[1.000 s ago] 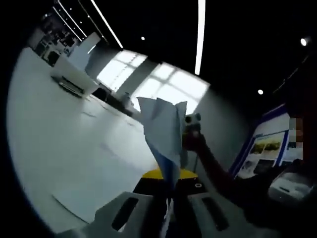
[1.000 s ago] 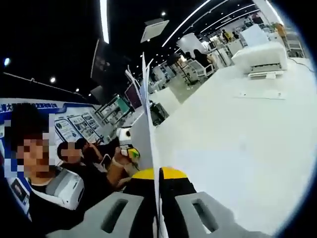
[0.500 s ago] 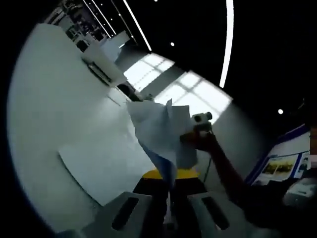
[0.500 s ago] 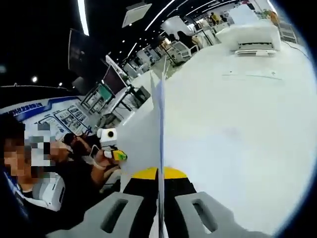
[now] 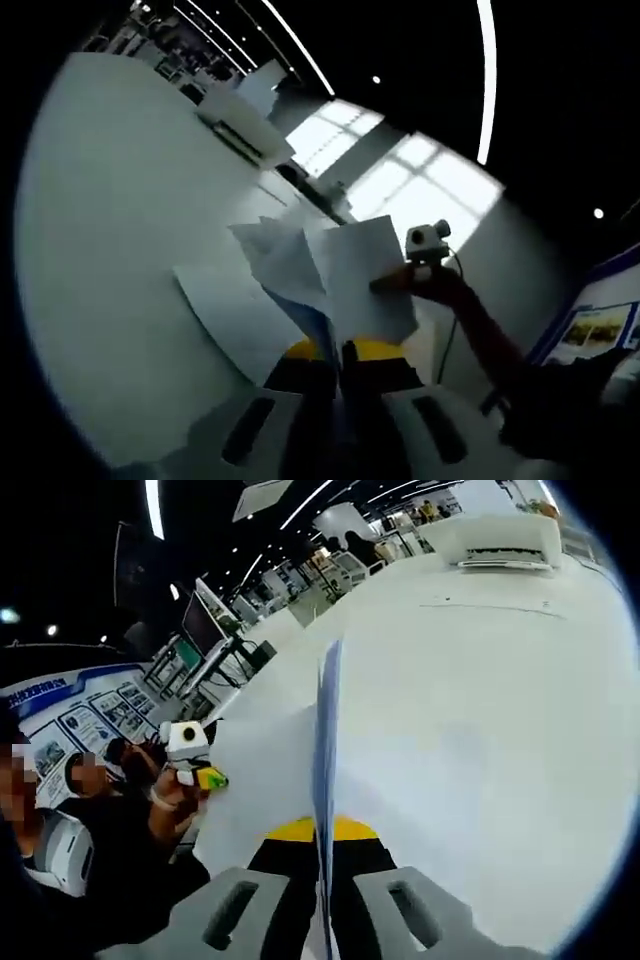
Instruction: Organize the stack of printing papers by aligning and flattening the scattered papers on the table
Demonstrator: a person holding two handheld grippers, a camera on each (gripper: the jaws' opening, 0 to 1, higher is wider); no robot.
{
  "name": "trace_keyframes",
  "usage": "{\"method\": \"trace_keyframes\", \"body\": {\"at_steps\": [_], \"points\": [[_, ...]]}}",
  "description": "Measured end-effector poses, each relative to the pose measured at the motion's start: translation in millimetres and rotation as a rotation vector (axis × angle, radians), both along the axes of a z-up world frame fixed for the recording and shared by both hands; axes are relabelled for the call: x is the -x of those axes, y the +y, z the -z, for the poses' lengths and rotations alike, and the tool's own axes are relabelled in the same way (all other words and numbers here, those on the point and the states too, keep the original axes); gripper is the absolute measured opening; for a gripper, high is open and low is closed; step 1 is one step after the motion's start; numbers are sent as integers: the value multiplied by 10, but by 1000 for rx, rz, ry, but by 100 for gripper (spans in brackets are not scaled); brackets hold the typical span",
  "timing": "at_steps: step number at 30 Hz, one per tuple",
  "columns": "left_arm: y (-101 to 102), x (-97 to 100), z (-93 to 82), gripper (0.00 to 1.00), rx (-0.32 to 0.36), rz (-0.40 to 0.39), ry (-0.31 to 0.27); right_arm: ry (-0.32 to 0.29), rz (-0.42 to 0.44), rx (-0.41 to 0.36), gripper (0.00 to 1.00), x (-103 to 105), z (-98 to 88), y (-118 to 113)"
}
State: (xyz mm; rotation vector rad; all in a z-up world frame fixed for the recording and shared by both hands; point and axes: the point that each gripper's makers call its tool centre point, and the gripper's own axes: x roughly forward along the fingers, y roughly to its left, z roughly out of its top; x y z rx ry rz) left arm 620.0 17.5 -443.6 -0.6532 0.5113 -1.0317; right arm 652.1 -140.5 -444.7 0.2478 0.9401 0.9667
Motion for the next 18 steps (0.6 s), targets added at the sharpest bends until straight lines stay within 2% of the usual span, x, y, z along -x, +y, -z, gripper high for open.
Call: {"method": "trace_keyframes", "body": {"at_steps": [2, 7, 12, 18], "points": [[20, -36, 16, 17, -23, -10, -14, -3, 4, -3, 0, 13, 28, 12], [75, -155, 33, 17, -41, -28, -34, -4, 21, -23, 0, 48, 60, 36], [124, -157, 95, 30, -89, -45, -51, 5, 33, -27, 0, 126, 89, 78], [345, -180, -18, 33, -131, -91, -126, 14, 43, -23, 0, 106, 139, 45]]}}
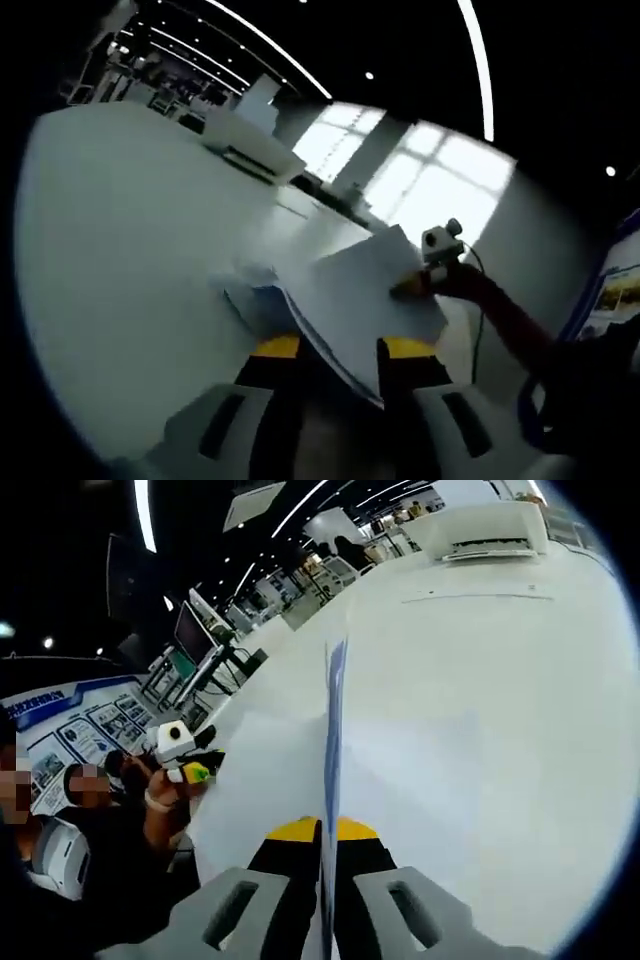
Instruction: Organize the stack of printing papers by aligning and flattening the scattered papers on the table
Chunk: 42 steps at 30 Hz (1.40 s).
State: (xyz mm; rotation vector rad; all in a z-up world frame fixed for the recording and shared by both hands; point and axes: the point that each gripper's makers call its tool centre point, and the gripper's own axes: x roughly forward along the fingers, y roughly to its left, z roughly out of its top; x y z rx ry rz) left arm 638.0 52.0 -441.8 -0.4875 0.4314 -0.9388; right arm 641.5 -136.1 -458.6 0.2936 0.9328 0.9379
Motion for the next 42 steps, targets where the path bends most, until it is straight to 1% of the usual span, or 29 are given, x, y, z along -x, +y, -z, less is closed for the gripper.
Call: {"method": "trace_keyframes", "body": {"at_steps": [2, 5, 10, 11, 12, 14, 15, 16, 19, 22, 24, 28, 29, 30, 32, 34, 36, 39, 42], "points": [[44, -11, -95, 33, -6, -1, -34, -1, 7, -2, 0, -18, 2, -15], [38, -25, -167, 33, -9, 6, -56, -4, 15, -12, 0, -44, -10, -24], [-172, 17, -210, 34, -36, 117, -118, -4, 13, -8, 0, -14, 5, 27], [-235, 49, -168, 34, -57, 150, -105, -6, 13, -8, 0, -31, 4, 20], [-258, 56, -160, 35, -64, 161, -107, -7, 12, -8, 0, -37, 5, 20], [-436, 91, -107, 34, -104, 229, -153, -8, 11, -9, 0, -50, 6, 20], [-482, 89, -89, 34, -119, 248, -180, -8, 11, -7, 0, -38, 11, 31], [-514, 69, -68, 34, -128, 254, -184, -8, 11, -7, 0, -32, 19, 35], [-566, 29, 3, 34, -138, 267, -170, -6, 12, -7, 0, -24, 30, 37], [-568, 34, 54, 34, -146, 278, -163, -6, 14, -10, 0, 8, 30, 51], [-565, 36, 74, 34, -149, 281, -159, -7, 13, -11, 0, -18, 29, 34], [-551, 19, 185, 33, -173, 281, -146, -5, 11, -13, 0, -32, 47, 36], [-536, 5, 237, 32, -181, 275, -127, -4, 12, -14, 0, -71, 51, 12], [-528, 4, 251, 32, -184, 276, -126, -4, 13, -15, 0, -85, 56, 5], [-518, 2, 225, 32, -178, 271, -130, -3, 14, -15, 0, -95, 62, -4], [-511, -11, 238, 31, -182, 265, -126, -5, 15, -17, 0, -111, 66, -16], [-504, -14, 239, 31, -182, 263, -127, -8, 18, -21, 0, -78, 66, 6], [-493, -33, 243, 28, -179, 255, -121, -15, 22, -26, 0, -48, 77, 17], [-478, -34, 251, 24, -173, 250, -113, -30, 28, -29, 0, -74, 84, 0]]}}
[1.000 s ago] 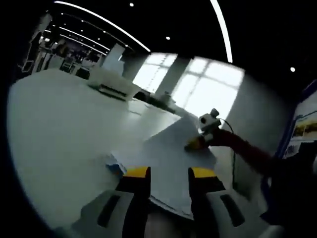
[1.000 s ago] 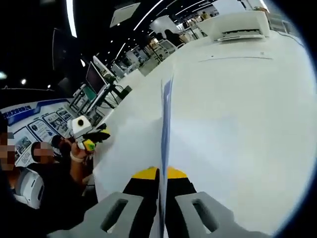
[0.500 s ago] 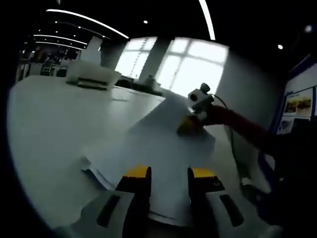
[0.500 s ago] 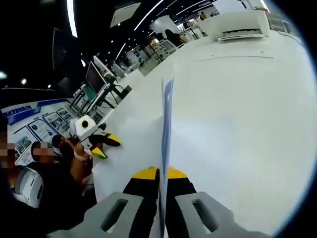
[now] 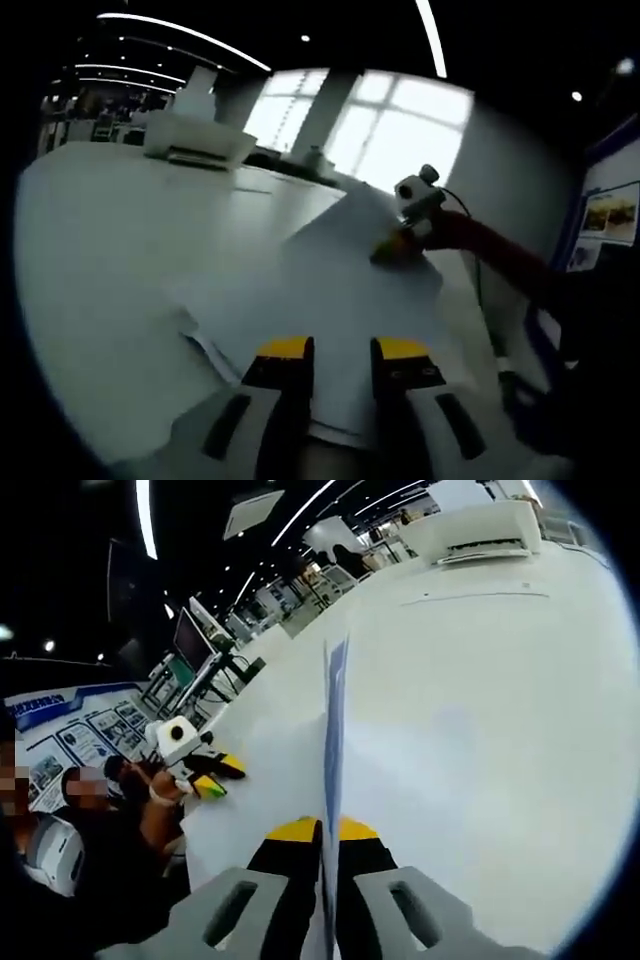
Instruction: Organize the stack of printing papers by aligning and flattening the scattered papers on the table
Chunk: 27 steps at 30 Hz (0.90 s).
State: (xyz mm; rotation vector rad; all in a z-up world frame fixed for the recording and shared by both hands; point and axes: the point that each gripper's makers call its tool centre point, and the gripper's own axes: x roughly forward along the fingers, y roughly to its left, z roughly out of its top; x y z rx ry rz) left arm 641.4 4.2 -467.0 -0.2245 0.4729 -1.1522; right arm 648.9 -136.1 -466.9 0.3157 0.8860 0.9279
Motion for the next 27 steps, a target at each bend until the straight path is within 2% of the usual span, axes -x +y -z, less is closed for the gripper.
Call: {"method": "trace_keyframes", "body": {"at_steps": [4, 6, 11, 19, 22, 24, 27], "points": [[-3, 10, 0, 23, -2, 1, -6, -29, 11, -8, 0, -54, -26, -42], [-2, 10, 1, 23, -4, 1, -11, -84, 22, 1, 1, -120, -53, -74], [-2, 8, -1, 23, -1, 1, -12, -130, 38, -4, 3, -152, -110, -134], [-6, 1, 0, 23, 0, 1, -15, -221, 72, 33, 6, -313, -159, -321], [-7, 1, -1, 23, 3, 1, -11, -286, 87, 56, 8, -374, -212, -398], [-7, -2, -1, 23, 4, 1, -10, -354, 84, 81, 8, -409, -252, -463], [-9, -5, 2, 23, 3, 1, -12, -383, 90, 94, 8, -409, -262, -523]]}}
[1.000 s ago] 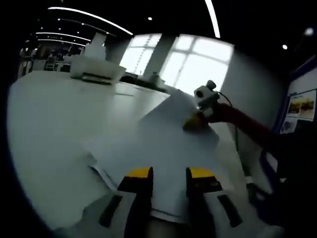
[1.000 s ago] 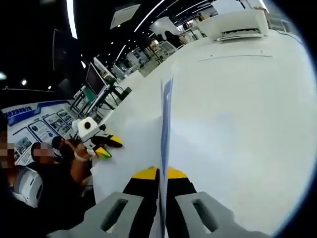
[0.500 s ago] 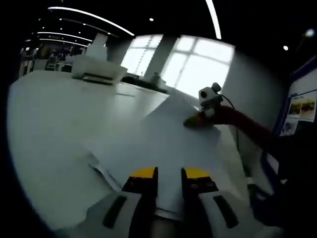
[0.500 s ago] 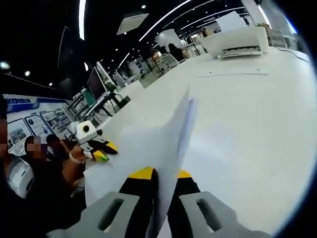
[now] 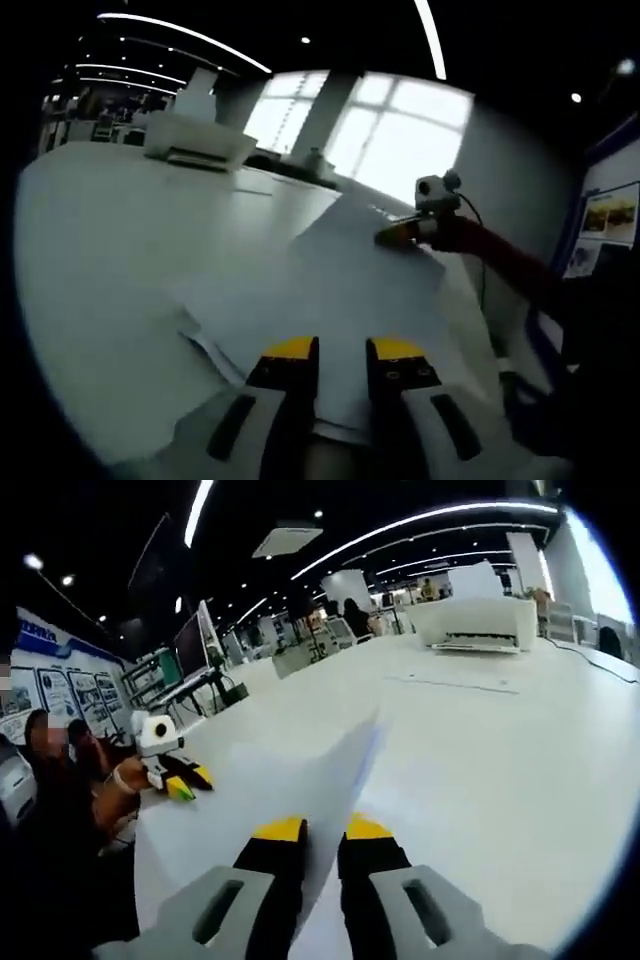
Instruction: Organize the stack of printing papers by aligning and flattening the scattered papers on the table
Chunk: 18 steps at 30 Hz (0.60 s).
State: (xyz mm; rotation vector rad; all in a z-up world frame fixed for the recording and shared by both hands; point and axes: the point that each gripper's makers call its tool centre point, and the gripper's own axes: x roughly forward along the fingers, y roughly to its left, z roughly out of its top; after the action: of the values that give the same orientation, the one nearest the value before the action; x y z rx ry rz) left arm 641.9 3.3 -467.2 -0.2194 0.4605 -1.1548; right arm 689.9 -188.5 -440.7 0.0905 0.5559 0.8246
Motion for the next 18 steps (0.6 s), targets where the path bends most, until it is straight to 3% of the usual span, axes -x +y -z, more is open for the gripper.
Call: {"method": "trace_keyframes", "body": {"at_steps": [5, 10, 18], "points": [[-3, 1, 3, 24, -2, 0, -4, -56, 39, 14, 9, -48, -41, -145], [-3, -9, 7, 24, -4, 0, -9, -73, 76, -4, 14, -71, -78, -252], [-1, -11, 10, 24, -8, -2, -17, -139, 109, -9, 14, -10, -142, -268]]}}
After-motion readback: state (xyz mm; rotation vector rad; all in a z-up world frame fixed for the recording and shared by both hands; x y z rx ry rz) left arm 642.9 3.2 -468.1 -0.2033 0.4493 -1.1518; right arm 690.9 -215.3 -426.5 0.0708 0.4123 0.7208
